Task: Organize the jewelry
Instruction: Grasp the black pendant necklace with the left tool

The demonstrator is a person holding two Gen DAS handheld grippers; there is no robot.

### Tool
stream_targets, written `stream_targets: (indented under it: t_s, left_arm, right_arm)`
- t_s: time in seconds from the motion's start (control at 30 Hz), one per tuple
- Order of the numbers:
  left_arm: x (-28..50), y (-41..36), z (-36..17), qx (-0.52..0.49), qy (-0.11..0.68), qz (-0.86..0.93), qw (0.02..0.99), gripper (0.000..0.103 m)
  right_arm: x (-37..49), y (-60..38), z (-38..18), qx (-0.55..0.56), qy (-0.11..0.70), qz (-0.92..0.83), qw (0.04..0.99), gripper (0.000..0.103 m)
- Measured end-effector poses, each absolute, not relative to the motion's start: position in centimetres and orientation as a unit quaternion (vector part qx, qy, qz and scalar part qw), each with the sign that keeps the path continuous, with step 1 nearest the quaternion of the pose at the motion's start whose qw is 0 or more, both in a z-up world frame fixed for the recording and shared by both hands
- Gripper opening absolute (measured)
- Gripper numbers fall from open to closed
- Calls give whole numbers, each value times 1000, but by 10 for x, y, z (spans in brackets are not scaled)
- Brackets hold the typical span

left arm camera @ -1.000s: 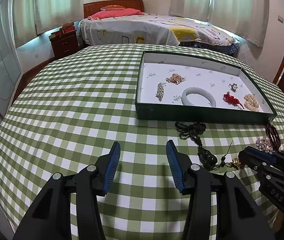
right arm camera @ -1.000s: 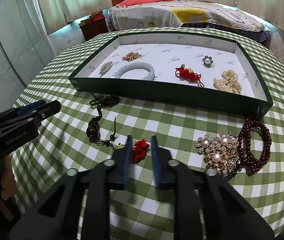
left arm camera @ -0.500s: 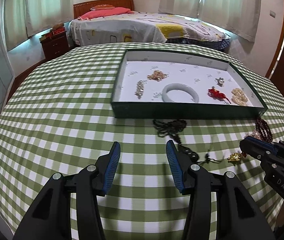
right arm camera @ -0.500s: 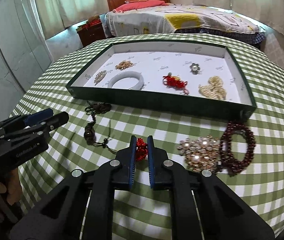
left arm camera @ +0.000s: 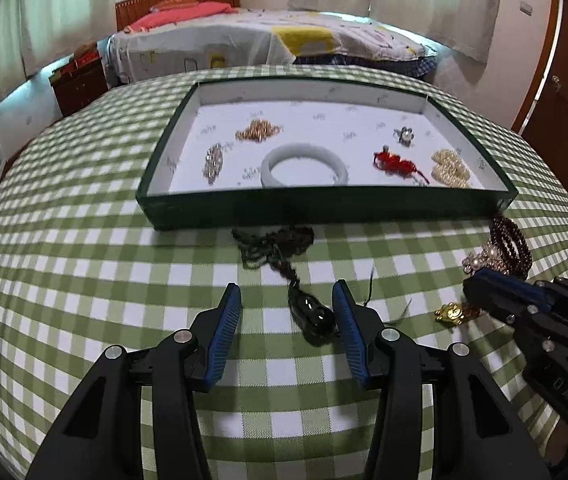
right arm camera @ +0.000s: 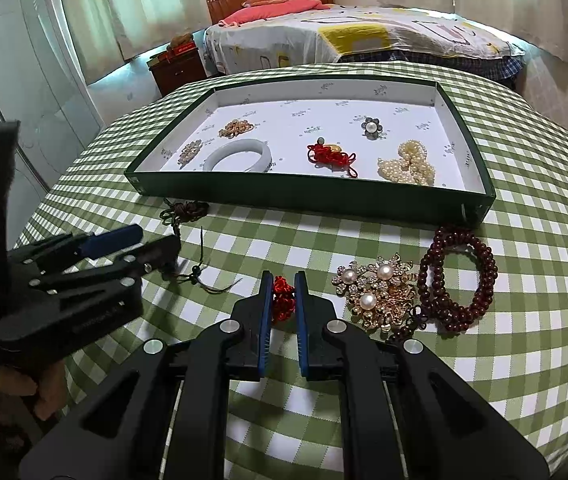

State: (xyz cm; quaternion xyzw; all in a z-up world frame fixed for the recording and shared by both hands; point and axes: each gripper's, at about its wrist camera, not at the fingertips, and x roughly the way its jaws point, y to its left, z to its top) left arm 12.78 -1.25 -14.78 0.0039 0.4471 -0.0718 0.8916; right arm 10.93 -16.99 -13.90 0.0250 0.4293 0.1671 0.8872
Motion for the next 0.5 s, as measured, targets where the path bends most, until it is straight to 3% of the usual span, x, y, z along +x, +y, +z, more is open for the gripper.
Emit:
stream_targets:
  t_s: [0.3, 0.5]
  left_arm:
    - [123, -5, -150, -3, 454, -81, 887, 46]
    - [120, -13, -150, 16, 449, -100, 888, 18]
  right_arm:
    - [110, -172, -142, 30, 433, 167, 885, 11]
    - [111, -171, -142, 31, 433, 166, 885, 11]
